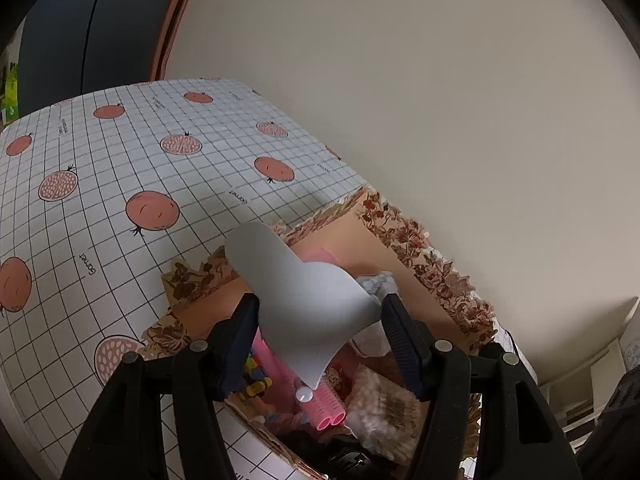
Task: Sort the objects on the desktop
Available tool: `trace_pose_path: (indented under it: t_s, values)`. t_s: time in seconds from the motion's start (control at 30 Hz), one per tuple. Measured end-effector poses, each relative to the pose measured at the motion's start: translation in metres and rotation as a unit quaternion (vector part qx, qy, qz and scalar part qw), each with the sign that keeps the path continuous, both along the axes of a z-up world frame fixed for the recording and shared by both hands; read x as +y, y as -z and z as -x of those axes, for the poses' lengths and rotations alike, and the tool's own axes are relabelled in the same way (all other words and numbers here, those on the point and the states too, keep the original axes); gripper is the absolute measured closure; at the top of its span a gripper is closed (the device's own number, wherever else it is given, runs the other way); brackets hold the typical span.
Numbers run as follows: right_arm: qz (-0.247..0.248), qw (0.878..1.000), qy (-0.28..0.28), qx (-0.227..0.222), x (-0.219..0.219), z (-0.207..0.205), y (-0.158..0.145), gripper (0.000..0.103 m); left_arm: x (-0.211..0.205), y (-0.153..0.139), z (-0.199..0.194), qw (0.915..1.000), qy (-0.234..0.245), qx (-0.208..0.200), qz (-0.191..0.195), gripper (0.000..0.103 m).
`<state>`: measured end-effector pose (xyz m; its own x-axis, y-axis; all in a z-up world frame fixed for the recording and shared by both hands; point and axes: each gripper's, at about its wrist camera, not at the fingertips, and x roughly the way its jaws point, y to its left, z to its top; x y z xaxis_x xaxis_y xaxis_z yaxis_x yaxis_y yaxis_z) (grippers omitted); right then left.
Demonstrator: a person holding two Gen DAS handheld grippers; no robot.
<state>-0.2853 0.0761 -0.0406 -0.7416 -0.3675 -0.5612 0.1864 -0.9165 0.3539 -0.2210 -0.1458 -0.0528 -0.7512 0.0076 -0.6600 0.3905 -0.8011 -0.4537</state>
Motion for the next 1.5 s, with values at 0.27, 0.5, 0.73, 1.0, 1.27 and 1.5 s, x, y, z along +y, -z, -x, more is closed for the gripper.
trace_pose_path:
  t_s: [0.27,0.5,0.73,1.0,1.27,1.5]
  values:
    - [-0.025,1.0,0.008,0.01,0.003,-0.01,-0.006,0.047,0.006,-0.01,-0.002,0.9998,0.0,0.011,0.018,0.031]
    - [-0.034,0.998,0.045,0.011,0.026,-0.016,-0.008,0.038,0.012,-0.012,-0.001,0.9997,0.001,0.01,0.021,0.029]
    - [-0.024,0.998,0.059,0.002,0.044,-0.015,-0.006,0.025,0.018,-0.012,0.0,0.9995,-0.005,-0.001,0.03,0.024]
    - [-0.036,0.996,0.079,-0.003,0.066,-0.024,-0.016,0.01,0.034,-0.014,0.001,0.999,0.005,-0.01,0.042,0.013]
    - [-0.049,0.994,0.1,0.001,0.081,-0.043,-0.039,0.0,0.051,-0.03,-0.007,0.9981,0.013,-0.019,0.057,0.013]
    - [-0.054,0.992,0.11,-0.009,0.092,-0.063,-0.057,0.0,0.071,-0.053,-0.021,0.9953,0.023,-0.029,0.089,0.013]
